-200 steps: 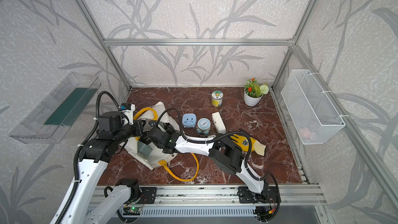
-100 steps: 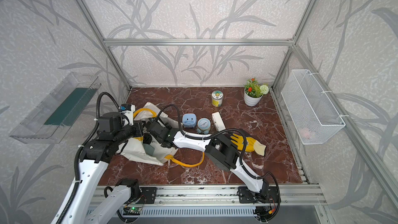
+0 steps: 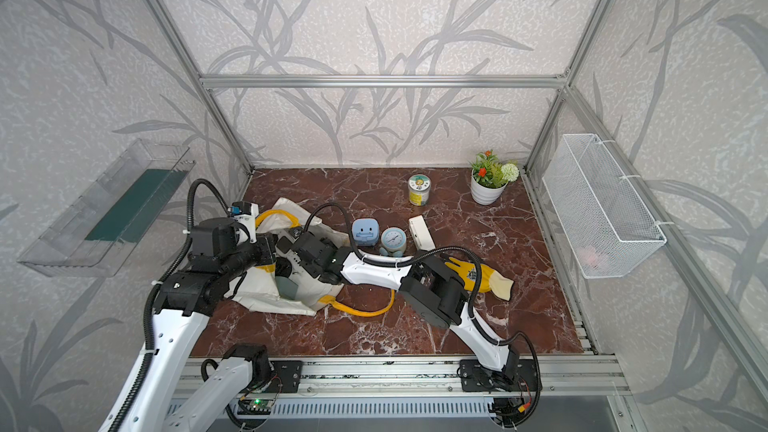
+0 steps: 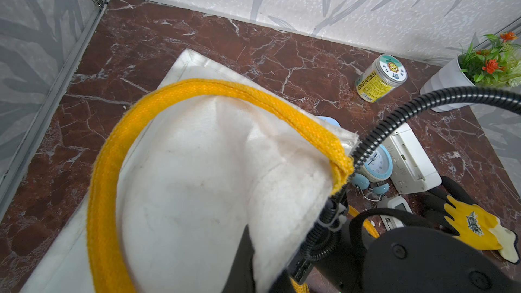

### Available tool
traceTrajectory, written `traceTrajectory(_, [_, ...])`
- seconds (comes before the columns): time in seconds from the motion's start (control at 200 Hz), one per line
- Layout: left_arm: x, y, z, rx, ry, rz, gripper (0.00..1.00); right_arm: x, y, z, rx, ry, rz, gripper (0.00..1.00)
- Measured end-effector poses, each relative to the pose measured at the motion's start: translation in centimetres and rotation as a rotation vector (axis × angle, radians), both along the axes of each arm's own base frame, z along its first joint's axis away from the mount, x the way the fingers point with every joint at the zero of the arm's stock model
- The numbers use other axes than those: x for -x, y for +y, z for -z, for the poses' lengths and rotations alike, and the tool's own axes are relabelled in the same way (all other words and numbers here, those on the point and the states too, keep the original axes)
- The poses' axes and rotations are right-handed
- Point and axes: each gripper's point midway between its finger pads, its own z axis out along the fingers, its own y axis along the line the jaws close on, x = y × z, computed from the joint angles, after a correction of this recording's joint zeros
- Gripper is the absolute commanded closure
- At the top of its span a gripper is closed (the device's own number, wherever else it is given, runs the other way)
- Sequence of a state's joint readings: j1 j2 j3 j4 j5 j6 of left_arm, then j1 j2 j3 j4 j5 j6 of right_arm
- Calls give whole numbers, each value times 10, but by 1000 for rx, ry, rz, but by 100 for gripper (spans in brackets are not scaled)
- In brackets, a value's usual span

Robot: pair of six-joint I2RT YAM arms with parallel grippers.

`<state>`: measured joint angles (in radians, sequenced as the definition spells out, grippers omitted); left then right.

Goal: Take the alarm clock out of the canvas bag
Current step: Pick up the alarm from the canvas bag.

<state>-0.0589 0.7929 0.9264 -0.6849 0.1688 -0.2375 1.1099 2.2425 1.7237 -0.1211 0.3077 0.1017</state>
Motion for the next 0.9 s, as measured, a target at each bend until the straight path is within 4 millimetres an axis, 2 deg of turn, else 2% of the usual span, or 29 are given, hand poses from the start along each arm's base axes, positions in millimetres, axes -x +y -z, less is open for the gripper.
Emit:
traceTrajectory(0.215, [-6,6,6,-38,32,-21,100,16,-16,-2,9,29,-57,80])
traceTrajectory(0.56, [-12,16,9,-99,54,-51,100,28,-39,-8,23,61,-90,81])
traceTrajectory(0.9, [-13,28,9,-171,69,-70,100,41,-58,-26,5,76,-110,84])
